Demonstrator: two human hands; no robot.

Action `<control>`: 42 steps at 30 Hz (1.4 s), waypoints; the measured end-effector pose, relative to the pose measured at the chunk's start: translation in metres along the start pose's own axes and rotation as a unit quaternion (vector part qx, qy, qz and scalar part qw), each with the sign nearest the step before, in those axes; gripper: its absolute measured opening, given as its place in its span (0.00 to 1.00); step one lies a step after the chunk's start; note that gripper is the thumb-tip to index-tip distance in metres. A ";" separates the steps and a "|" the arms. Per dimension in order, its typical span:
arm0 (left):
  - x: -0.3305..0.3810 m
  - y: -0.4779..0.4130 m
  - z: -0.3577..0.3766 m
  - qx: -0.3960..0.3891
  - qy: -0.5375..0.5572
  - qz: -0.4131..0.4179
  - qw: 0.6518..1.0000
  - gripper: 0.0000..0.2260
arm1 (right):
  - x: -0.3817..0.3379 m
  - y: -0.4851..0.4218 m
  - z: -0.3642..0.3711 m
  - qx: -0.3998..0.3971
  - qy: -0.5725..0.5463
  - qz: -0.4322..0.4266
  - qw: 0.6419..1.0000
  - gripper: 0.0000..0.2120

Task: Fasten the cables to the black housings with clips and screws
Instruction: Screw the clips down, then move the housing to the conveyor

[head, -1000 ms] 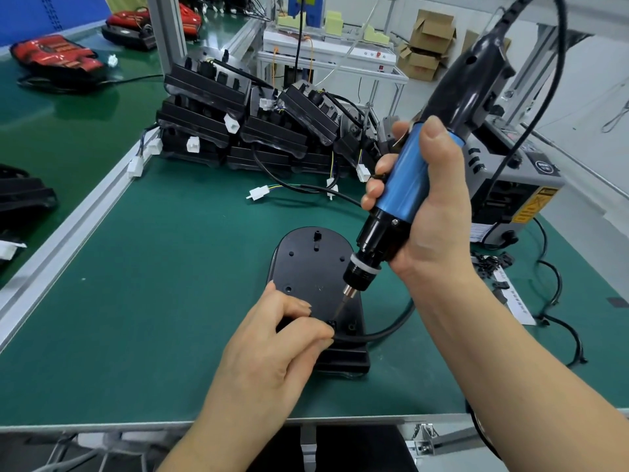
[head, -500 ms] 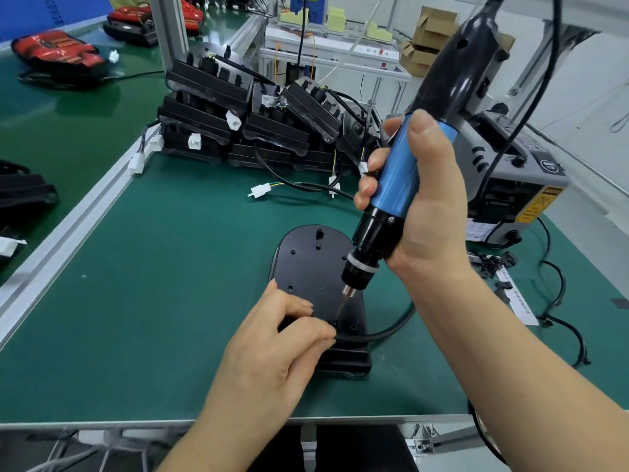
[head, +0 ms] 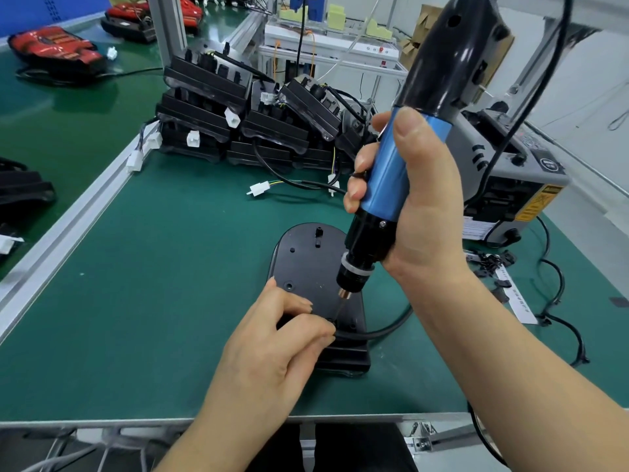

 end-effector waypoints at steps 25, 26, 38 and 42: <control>0.000 -0.002 -0.002 0.000 0.003 0.002 1.000 0.04 | 0.001 0.007 0.006 -0.027 0.038 -0.031 0.998 0.20; 0.001 -0.002 -0.002 -0.002 0.005 -0.002 1.000 0.05 | -0.003 0.006 0.000 -0.019 0.020 -0.035 0.999 0.20; 0.003 -0.008 -0.008 -0.038 0.007 -0.010 0.999 0.07 | -0.072 0.021 -0.118 0.241 -0.023 -0.016 0.970 0.22; 0.000 -0.009 -0.007 -0.047 -0.017 0.009 0.999 0.11 | -0.074 0.028 -0.184 0.354 -0.035 0.040 0.934 0.19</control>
Point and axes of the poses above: each hand's wrist, its own y-axis away from the middle knuckle, its own z-axis out of the palm, x = y × z, the point moved 1 cm from there along -y, towards the middle knuckle, and after that the axes turned 15 degrees about z, right-handed, at the moved point
